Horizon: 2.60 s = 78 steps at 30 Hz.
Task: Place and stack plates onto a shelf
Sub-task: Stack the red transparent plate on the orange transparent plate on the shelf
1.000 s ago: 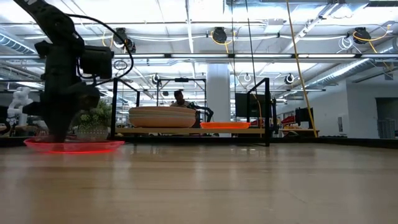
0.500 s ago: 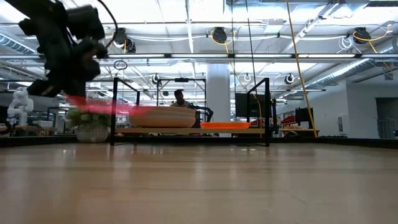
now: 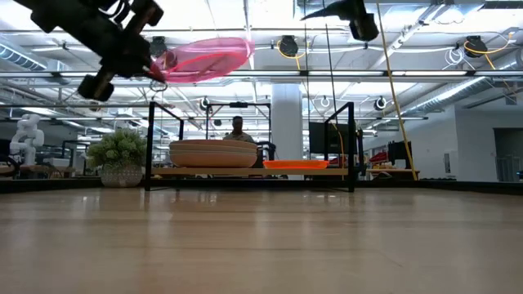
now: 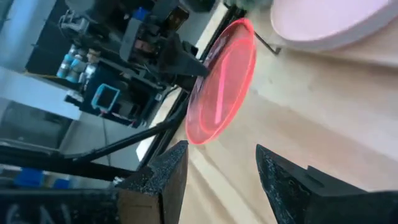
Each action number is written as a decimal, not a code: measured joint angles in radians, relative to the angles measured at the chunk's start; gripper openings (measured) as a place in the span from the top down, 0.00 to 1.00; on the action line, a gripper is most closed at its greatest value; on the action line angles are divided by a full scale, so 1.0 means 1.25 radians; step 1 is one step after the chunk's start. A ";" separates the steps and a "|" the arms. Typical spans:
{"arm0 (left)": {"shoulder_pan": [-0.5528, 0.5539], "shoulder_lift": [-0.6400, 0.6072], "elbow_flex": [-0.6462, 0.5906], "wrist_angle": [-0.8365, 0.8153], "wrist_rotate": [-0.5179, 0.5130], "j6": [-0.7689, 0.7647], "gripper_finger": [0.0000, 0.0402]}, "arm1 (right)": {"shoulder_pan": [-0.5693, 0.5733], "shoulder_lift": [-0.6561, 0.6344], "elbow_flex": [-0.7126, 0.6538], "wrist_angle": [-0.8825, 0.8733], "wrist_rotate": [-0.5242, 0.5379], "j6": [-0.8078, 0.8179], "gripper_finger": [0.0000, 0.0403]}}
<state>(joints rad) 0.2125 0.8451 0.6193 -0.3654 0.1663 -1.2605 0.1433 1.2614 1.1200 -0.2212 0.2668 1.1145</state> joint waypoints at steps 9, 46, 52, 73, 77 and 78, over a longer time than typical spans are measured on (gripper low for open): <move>-0.098 0.016 0.000 0.162 -0.202 -0.047 0.99 | 0.044 0.033 0.004 0.130 0.166 -0.313 0.57; -0.172 0.201 0.000 0.429 -0.471 0.288 0.99 | -0.004 0.037 -0.077 0.114 0.163 -0.267 0.78; -0.176 0.201 0.000 0.434 -0.471 0.300 0.99 | -0.004 0.037 -0.078 0.115 0.199 -0.327 0.78; -0.217 0.200 0.000 0.454 -0.478 0.322 0.99 | -0.041 0.037 -0.078 0.107 0.207 -0.300 0.95; -0.229 0.200 0.000 0.477 -0.481 0.316 0.99 | -0.041 0.037 -0.078 0.106 0.209 -0.312 0.98; -0.233 0.200 0.000 0.485 -0.481 0.315 0.99 | -0.042 0.037 -0.078 0.106 0.210 -0.312 0.98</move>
<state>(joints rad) -0.0791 1.0950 0.6189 0.2404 -0.4353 -0.8661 0.0912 1.3071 1.0229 -0.0891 0.5293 0.7241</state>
